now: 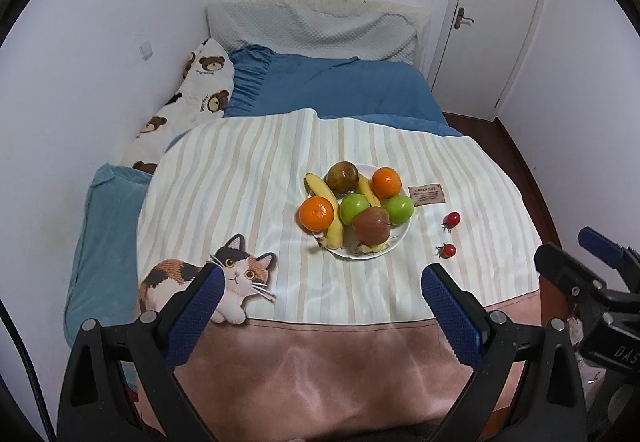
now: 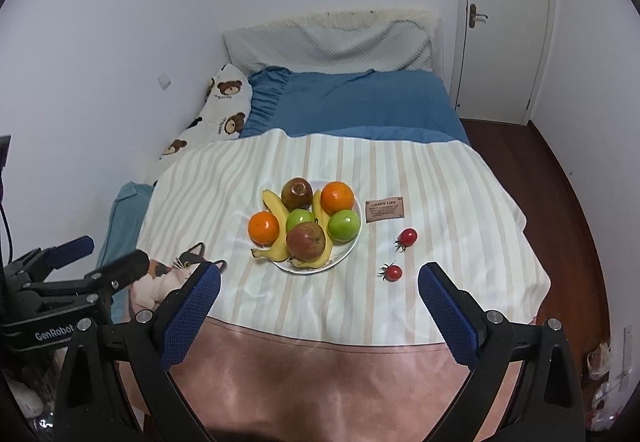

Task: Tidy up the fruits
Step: 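Move the right gripper toward the cherry tomatoes on the cloth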

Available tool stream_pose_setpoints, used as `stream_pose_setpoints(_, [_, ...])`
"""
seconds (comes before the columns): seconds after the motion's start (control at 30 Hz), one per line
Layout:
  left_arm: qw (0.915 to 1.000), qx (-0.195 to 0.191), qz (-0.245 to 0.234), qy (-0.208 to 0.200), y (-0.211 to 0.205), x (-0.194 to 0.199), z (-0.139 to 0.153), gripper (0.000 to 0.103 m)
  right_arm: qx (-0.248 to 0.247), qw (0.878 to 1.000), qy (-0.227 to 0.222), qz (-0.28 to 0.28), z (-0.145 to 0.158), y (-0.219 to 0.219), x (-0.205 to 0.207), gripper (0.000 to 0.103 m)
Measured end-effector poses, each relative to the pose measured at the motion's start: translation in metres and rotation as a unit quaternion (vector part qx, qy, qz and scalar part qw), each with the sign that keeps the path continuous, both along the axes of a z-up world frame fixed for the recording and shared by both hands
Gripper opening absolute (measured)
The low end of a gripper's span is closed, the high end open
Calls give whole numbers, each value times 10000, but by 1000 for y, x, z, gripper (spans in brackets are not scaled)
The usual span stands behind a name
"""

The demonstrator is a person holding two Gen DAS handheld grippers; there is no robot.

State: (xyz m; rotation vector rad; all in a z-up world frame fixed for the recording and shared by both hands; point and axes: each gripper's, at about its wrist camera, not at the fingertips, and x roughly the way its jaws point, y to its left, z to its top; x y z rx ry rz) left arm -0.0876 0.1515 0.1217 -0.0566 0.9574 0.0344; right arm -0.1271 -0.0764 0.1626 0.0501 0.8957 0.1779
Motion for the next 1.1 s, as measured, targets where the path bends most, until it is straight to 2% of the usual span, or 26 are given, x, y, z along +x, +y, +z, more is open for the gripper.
stream_pose_setpoints(0.27, [9996, 119, 180, -155, 3, -21, 14, 101, 65, 9999, -121, -9, 19, -4, -20, 101])
stream_pose_setpoints(0.63, [9993, 136, 336, 10, 3, -24, 3, 101, 146, 9999, 60, 30, 9, -4, -14, 102])
stream_pose_setpoints(0.83, [9989, 190, 416, 135, 1, -8, -13, 101, 283, 9989, 384, -32, -18, -14, 3, 102])
stream_pose_setpoints(1.0, [9985, 333, 374, 215, -16, 19, -38, 101, 441, 9960, 772, -93, -61, -43, 35, 101])
stream_pose_setpoints(1.03, [9984, 393, 337, 235, -23, 26, -46, 101, 453, 9957, 798, -131, -67, -49, 40, 100])
stream_pose_setpoints(1.1, [9982, 466, 251, 286, -38, 40, -62, 101, 418, 9951, 879, -187, -87, -65, 56, 81])
